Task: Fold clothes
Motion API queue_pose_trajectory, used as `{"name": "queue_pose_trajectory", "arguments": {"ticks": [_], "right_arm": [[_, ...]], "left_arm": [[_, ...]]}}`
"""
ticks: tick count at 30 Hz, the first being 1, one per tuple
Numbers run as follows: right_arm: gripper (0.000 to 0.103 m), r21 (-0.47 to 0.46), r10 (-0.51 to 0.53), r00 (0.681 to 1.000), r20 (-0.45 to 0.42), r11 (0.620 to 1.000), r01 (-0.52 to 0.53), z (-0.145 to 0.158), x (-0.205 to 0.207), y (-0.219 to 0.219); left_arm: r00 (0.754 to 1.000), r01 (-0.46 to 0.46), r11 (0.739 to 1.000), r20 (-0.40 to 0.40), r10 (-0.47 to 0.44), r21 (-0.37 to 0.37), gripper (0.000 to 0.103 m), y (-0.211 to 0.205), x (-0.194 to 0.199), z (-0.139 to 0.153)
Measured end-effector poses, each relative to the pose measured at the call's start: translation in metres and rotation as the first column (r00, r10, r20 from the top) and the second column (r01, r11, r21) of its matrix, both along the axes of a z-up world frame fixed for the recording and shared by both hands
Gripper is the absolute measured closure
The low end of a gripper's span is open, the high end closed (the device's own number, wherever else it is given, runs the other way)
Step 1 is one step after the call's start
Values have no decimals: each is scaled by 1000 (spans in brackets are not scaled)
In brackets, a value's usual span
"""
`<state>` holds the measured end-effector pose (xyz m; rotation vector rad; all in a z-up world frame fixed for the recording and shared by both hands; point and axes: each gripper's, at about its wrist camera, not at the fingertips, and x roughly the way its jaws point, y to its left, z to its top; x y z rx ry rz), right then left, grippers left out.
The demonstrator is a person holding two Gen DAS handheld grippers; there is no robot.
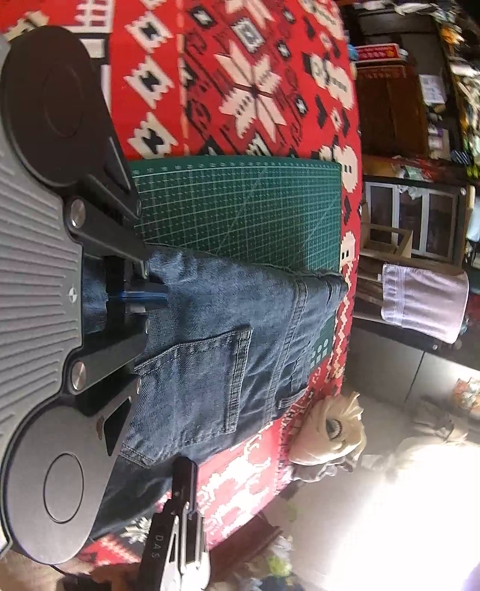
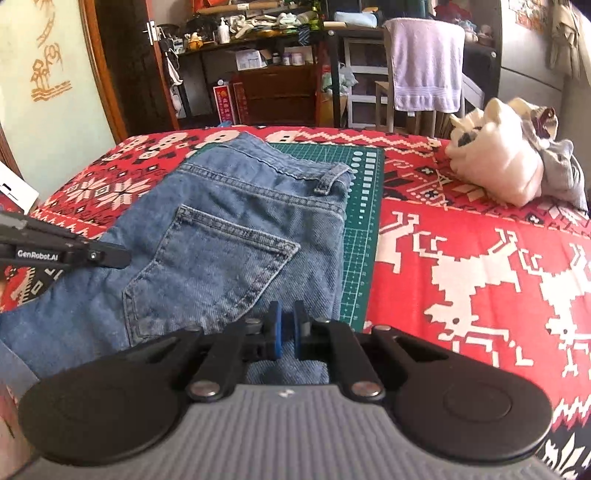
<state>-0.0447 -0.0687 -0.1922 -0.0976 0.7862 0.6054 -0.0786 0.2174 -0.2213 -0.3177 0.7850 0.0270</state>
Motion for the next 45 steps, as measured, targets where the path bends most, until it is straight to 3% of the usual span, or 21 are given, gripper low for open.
{"name": "queue_pose_trajectory", "arguments": {"ticks": [2, 13, 21, 30, 38, 40, 45], "right_arm": [[98, 7, -11, 1000, -13, 1000, 11, 0, 0, -4], [96, 10, -11, 999, -38, 1000, 12, 1, -1, -11], [95, 51, -31, 999, -36, 998, 33, 18, 8, -13], [95, 20, 38, 999, -1, 999, -38, 26, 55, 21], [99, -15, 63, 998, -29, 998, -64, 1, 77, 39], [103, 0, 60, 998, -24, 998, -60, -2, 80, 35], [103, 29, 48, 998, -30, 998, -47, -6, 82, 30]], "left_arm": [[1000, -4, 1000, -1, 4, -13, 100, 1, -3, 0], [998, 23, 998, -53, -19, 62, 101, -11, -8, 7], [998, 66, 993, 13, -67, 95, 99, -16, 34, 37], [997, 72, 992, -43, -68, 101, 99, -5, 87, 22], [995, 83, 995, -56, -80, 61, 100, 2, 96, 9], [995, 83, 995, -55, -80, 48, 100, 4, 96, 7], [995, 81, 996, -53, -80, 28, 100, 7, 99, 4]]}}
